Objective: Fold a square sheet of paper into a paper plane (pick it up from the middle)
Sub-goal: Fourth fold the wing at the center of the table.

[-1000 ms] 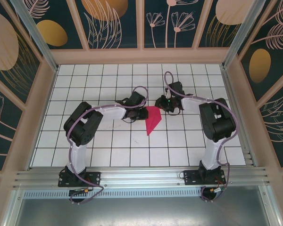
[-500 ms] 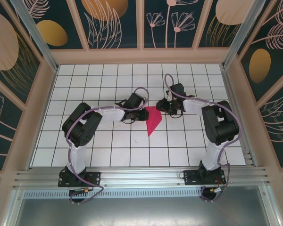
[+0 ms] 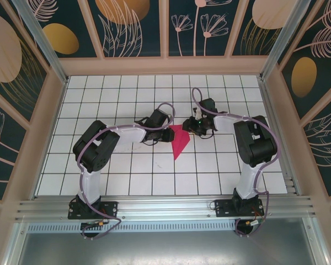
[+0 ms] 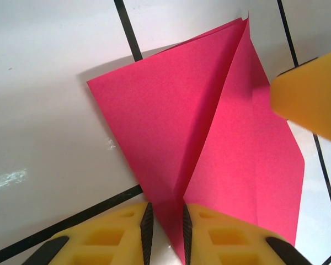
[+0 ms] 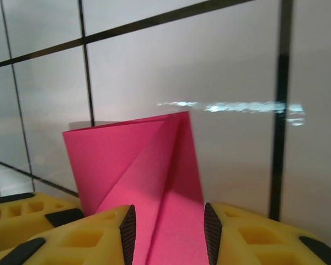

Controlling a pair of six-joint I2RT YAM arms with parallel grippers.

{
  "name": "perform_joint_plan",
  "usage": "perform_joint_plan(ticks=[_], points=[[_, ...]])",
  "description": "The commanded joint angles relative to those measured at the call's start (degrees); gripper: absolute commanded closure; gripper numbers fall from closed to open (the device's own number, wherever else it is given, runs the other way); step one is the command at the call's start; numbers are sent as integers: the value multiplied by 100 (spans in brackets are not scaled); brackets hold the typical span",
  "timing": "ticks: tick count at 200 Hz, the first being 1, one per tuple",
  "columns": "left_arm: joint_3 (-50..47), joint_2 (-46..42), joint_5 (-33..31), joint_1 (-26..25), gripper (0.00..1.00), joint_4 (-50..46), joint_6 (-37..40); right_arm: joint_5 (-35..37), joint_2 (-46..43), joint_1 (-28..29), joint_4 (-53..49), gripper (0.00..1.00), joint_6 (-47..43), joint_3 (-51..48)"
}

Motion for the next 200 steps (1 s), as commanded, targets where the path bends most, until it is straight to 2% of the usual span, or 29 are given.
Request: perform_joint_plan(ticks=[1, 39, 85, 102, 113, 126, 136, 168, 200], points=[[-318, 317, 660, -325, 75, -690, 144, -402, -55, 117, 94, 60, -94, -164], [-348, 298, 773, -372, 75, -707, 291, -598, -218, 106, 201, 61, -43, -328], [-448, 84, 623, -391, 75, -681, 282, 222, -935, 73, -162, 58, -17, -633], [-552, -186, 423, -404, 69, -573, 160, 469, -1266, 55, -262, 56, 94, -870], [-593, -375, 353, -400, 62, -489, 6, 422, -1474, 58, -218, 54, 207, -1082], [-690, -633, 351, -404, 60, -310, -247, 415, -1736, 55, -75, 54, 419, -1413], [-819, -835, 330, -404, 53, -161, -412, 406, -1876, 59, 13, 53, 524, -1609], [-1298, -1353, 328, -401, 46, 197, -911, 143, -2060, 92, 455, 53, 853, -2091], [-1420, -1352, 451, -425, 42, 348, -1204, 10, -1955, 89, 693, 52, 928, -2146]])
